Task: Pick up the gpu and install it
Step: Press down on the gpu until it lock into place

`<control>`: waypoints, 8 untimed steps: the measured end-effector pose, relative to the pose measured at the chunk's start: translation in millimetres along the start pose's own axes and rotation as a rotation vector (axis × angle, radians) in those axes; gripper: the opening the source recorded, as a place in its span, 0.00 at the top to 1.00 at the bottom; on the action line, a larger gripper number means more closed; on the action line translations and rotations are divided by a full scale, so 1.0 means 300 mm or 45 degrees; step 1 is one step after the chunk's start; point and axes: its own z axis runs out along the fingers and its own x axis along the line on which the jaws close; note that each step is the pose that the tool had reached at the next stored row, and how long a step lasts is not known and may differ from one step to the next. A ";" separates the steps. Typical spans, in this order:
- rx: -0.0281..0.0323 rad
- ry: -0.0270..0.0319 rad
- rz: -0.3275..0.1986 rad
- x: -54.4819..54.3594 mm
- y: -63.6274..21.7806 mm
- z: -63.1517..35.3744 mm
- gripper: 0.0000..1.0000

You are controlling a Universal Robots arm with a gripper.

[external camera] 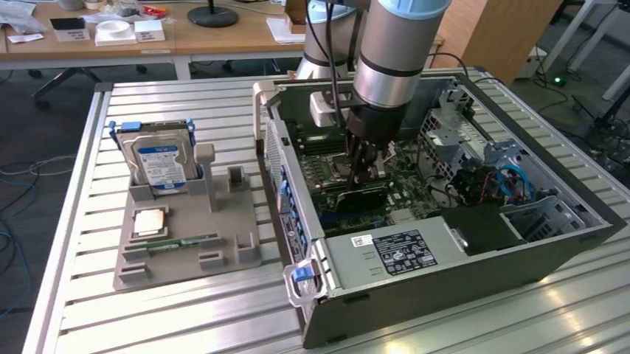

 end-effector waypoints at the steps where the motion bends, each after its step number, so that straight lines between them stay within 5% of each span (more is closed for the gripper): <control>1: 0.0000 0.0001 0.000 0.000 0.000 0.000 0.89; 8: 0.0001 -0.0003 0.000 0.003 0.000 0.001 0.89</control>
